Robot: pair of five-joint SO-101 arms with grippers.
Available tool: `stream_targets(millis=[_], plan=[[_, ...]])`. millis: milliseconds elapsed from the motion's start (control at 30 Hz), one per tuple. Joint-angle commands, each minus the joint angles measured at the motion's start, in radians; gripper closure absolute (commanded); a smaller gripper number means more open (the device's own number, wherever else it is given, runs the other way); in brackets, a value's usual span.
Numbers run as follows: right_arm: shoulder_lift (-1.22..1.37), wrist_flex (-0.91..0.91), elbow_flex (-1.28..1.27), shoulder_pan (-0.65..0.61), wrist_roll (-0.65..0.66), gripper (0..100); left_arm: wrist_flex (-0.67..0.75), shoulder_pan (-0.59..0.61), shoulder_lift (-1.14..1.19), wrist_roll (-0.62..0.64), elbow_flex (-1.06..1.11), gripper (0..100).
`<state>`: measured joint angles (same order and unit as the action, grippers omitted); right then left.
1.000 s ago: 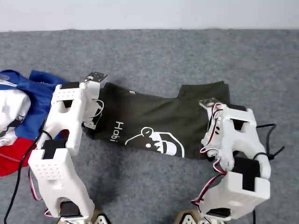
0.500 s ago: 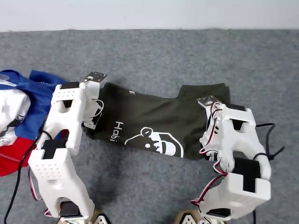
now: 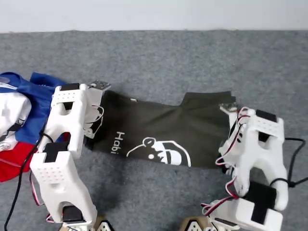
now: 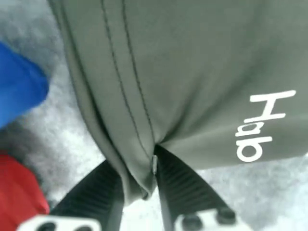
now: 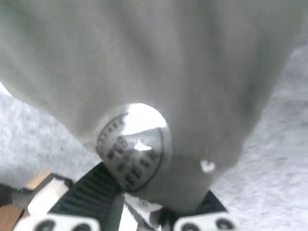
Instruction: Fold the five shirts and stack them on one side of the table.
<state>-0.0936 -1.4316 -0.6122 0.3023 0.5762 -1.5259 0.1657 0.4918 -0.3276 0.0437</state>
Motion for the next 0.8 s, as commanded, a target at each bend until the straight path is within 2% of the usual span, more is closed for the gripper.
stream_targets(millis=[0,167,367,533,700,767], plan=[[-0.050,-0.015,-0.063,0.033,0.025,99.0,-0.060,0.014,-0.046,-0.034,-0.012,99],[-0.108,-0.013,-0.201,0.035,0.091,99.0,-0.150,0.015,-0.052,-0.068,-0.012,99],[-0.228,-0.013,-0.288,0.035,0.089,99.0,-0.226,0.017,-0.052,-0.063,-0.010,99],[-0.289,-0.015,-0.293,0.035,0.089,99.0,-0.212,0.018,-0.044,-0.063,0.019,99],[-0.291,-0.030,-0.273,0.031,0.091,98.7,-0.146,0.069,-0.046,-0.060,0.015,99],[-0.291,-0.076,-0.273,0.030,0.101,94.8,-0.150,0.098,-0.046,-0.060,0.015,99]])
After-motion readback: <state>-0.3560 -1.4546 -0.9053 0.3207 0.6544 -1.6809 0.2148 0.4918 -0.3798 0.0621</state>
